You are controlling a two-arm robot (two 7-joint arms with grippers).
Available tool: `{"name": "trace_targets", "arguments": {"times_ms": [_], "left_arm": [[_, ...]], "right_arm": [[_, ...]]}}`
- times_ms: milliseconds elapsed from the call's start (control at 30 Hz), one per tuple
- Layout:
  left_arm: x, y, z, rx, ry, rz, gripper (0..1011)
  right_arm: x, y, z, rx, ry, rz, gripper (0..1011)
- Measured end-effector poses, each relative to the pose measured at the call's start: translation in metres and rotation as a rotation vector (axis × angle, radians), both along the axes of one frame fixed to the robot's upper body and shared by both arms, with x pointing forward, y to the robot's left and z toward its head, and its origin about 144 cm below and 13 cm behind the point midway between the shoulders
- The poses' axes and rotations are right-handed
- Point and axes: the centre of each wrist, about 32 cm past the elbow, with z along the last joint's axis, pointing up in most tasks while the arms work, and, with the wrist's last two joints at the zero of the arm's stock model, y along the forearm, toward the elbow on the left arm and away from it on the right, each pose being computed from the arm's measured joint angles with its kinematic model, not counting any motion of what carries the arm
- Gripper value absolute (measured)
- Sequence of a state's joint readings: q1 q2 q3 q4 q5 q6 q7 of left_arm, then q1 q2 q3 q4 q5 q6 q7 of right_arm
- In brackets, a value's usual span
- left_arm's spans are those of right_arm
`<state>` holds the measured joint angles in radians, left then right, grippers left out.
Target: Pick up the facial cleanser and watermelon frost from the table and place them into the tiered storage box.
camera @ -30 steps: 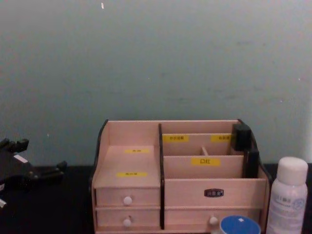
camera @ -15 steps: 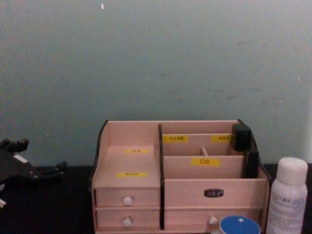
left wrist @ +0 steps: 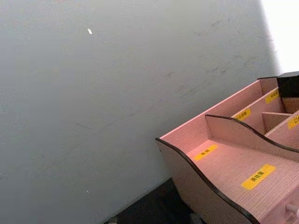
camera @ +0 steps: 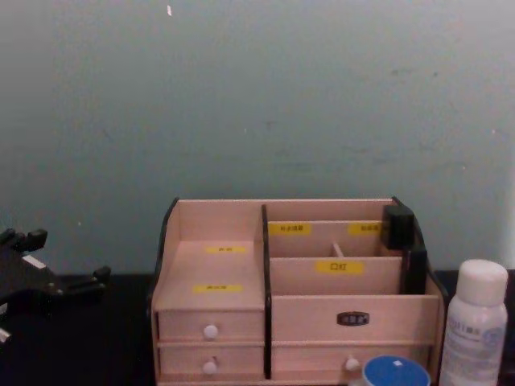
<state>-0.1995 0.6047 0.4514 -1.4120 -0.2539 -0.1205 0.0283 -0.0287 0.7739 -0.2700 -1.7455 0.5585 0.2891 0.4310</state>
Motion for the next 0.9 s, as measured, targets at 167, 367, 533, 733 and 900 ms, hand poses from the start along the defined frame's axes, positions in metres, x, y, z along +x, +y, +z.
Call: {"name": "trace_targets", "arguments": {"times_ms": [167,367,533,733,900], "left_arm": [[0.000,0.000,0.000,0.000,0.000,0.000,1001],[0.000,0.000,0.000,0.000,0.000,0.000,1001],[0.000,0.000,0.000,0.000,0.000,0.000,1001],[0.000,0.000,0.000,0.000,0.000,0.000,1001],[0.000,0.000,0.000,0.000,0.000,0.000,1001]], "right_arm": [[0.006,0.007,-0.001,0.011,-0.008,0.011,1003],[0.013,0.014,-0.003,-0.007,-0.033,0.007,1003],[0.018,0.019,-0.007,-0.021,-0.046,0.000,1002],[0.026,0.023,-0.010,-0.021,-0.044,-0.004,1003],[0.031,0.024,-0.012,-0.018,-0.041,-0.009,1003]]}}
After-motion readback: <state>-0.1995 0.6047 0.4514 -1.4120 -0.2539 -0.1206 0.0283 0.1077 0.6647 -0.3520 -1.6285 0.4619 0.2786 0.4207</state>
